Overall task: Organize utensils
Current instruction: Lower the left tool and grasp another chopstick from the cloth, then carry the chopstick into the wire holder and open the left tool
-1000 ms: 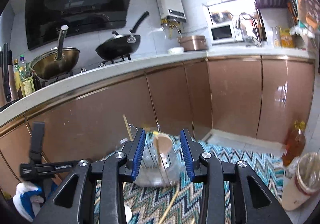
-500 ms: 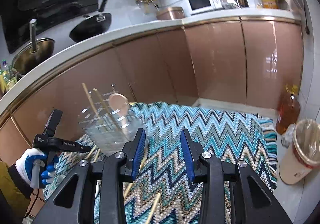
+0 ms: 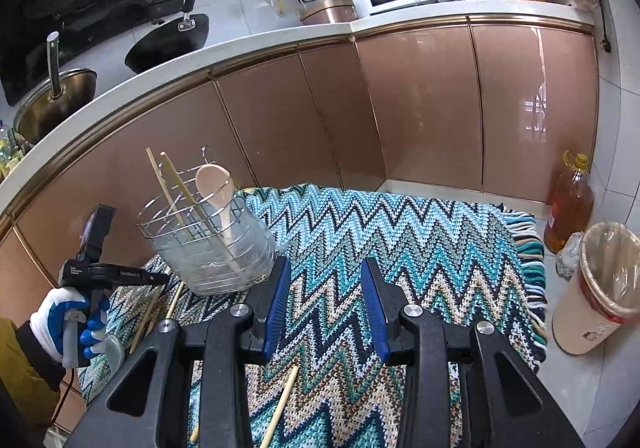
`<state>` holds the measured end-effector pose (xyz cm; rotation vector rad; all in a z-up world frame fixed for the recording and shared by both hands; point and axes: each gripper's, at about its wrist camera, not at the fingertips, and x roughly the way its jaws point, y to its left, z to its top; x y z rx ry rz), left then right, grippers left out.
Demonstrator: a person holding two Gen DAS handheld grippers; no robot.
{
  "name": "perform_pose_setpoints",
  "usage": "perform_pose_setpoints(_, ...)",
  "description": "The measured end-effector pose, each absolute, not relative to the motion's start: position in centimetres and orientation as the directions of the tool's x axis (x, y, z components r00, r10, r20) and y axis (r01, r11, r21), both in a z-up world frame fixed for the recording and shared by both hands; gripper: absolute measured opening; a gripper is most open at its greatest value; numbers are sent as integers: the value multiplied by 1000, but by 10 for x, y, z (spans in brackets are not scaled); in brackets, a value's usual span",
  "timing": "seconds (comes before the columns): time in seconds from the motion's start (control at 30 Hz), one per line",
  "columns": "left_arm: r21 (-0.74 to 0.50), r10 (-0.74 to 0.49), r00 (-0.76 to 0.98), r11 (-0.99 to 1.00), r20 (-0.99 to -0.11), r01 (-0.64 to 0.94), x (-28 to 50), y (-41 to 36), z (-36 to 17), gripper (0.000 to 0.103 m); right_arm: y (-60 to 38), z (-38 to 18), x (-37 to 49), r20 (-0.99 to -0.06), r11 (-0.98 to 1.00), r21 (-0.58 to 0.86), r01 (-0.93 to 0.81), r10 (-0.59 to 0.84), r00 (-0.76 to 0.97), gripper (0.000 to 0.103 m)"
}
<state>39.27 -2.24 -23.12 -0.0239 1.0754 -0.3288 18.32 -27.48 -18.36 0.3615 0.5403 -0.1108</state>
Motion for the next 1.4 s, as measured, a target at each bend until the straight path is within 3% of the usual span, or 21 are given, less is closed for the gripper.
perform_pose_setpoints(0.37, -237, -328, 675, 945, -661, 226, 336, 8, -141, 5, -264, -165, 155, -494, 932, 309, 191, -14, 870, 36)
perform_pose_setpoints(0.73, -388, -473, 819, 857, -326, 340, 300, -14, -39, 5, -267, -166, 152, -489, 931, 313, 186, -10, 872, 37)
perform_pose_setpoints(0.83, -393, -457, 852, 854, -255, 340, 305, -28, -26, 5, -271, -170, 157, -492, 928, 320, 191, -10, 870, 37)
perform_pose_setpoints(1.03, -339, -353, 924, 895, -145, 288, 316, -66, -25, 5, -286, -179, 166, -500, 922, 324, 212, -24, 865, 37)
perform_pose_setpoints(1.23, -292, -240, 968, 933, -69, 211, 324, -103, -63, 5, -304, -192, 169, -517, 914, 321, 247, -50, 855, 38)
perform_pose_setpoints(1.4, -251, -179, 980, 956, -86, 153, 326, -119, -105, 7, -318, -202, 166, -531, 904, 326, 278, -69, 845, 38)
